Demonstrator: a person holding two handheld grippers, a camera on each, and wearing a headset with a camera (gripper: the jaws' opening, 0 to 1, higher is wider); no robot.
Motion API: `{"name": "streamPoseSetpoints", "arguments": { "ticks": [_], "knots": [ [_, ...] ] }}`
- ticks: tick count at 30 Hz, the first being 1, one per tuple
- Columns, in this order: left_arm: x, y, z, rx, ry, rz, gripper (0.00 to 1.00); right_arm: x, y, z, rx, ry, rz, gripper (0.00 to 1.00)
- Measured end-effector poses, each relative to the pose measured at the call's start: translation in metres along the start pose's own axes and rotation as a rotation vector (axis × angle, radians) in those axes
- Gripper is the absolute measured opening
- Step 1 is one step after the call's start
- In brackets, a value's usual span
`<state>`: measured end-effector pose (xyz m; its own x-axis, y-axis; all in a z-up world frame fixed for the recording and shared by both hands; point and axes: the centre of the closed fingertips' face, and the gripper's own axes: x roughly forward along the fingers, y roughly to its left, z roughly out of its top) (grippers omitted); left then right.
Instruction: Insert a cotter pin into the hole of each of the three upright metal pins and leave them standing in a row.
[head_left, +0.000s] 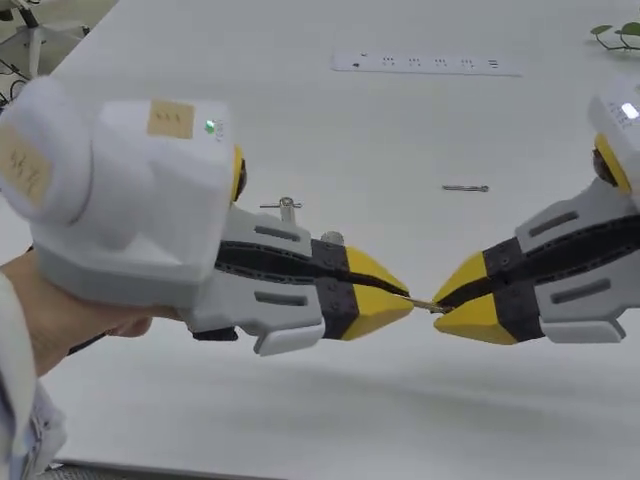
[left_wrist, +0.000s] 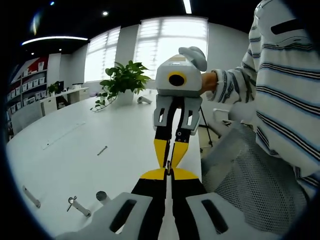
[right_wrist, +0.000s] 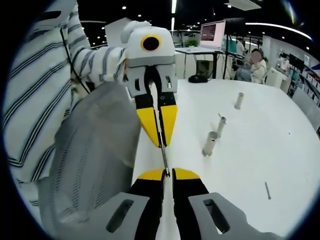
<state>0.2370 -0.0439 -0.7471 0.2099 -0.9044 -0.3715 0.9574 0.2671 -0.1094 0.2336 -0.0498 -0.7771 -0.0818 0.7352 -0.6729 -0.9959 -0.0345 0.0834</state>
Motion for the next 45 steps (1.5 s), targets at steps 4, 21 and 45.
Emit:
{"name": "streamPoseSetpoints", "arguments": {
  "ticks": [4, 21, 45],
  "knots": [
    [0.0, -0.001, 0.0, 0.006, -0.001, -0.009, 0.0, 0.002, 0.005, -0.001, -0.008, 0.011, 0.019, 0.06],
    [-0.001, -0.001, -0.012, -0.005, 0.04, -0.023, 0.0, -0.004, 0.009, 0.003, -0.028, 0.022, 0.051, 0.04],
    [0.002, 0.004, -0.019, -0.074, 0.051, -0.005, 0.11, -0.002, 0.001, -0.001, 0.02, 0.023, 0.014, 0.03]
  ]
}}
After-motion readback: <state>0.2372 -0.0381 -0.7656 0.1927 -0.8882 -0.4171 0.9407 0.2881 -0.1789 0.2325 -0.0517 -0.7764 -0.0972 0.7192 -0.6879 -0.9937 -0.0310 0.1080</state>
